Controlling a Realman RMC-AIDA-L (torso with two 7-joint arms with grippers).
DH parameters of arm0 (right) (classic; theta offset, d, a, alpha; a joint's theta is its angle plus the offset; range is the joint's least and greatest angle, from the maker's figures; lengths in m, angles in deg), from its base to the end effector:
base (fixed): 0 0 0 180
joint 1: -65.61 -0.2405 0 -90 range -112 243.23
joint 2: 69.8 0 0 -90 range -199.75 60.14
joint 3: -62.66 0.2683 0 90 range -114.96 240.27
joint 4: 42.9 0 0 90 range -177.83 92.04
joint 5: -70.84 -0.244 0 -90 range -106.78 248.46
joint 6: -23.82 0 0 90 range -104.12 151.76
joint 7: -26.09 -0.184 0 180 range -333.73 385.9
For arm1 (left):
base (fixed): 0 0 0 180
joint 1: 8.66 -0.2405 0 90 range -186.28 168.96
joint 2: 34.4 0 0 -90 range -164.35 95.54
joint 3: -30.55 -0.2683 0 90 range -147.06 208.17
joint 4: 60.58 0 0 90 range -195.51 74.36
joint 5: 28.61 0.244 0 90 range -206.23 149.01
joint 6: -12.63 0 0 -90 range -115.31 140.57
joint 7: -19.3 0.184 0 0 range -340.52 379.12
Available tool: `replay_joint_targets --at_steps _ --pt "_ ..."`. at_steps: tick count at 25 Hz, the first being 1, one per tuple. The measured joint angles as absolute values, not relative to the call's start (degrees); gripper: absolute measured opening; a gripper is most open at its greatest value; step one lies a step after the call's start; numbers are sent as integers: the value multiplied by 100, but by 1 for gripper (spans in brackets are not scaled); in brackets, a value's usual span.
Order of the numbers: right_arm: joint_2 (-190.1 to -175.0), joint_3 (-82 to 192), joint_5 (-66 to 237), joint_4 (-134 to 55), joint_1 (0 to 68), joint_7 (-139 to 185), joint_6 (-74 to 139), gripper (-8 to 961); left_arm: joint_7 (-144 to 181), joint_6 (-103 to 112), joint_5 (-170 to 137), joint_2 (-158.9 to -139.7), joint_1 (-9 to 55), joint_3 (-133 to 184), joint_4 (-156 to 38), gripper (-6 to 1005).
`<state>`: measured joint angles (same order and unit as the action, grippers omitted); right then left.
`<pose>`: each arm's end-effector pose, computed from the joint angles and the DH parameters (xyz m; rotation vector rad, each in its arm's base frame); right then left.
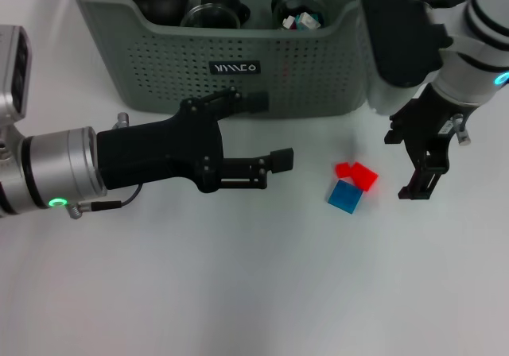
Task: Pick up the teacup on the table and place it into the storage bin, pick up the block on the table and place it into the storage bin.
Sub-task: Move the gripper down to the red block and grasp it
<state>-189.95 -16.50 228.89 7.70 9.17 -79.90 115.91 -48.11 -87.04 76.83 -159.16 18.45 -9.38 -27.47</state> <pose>0.1762 0.4224 -0.0823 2.9276 0.1087 1.0667 -0.2353 0.3259 -0.0736 -2.7277 -0.4515 -1.1420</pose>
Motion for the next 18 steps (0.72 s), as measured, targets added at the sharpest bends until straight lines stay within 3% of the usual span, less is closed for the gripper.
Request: replay_joint_targets --at_steps 18 --pt "-19065 -3302 22455 709 812 -7354 10959 895 -4803 -8394 7617 -15897 1806 -587 -2915 947"
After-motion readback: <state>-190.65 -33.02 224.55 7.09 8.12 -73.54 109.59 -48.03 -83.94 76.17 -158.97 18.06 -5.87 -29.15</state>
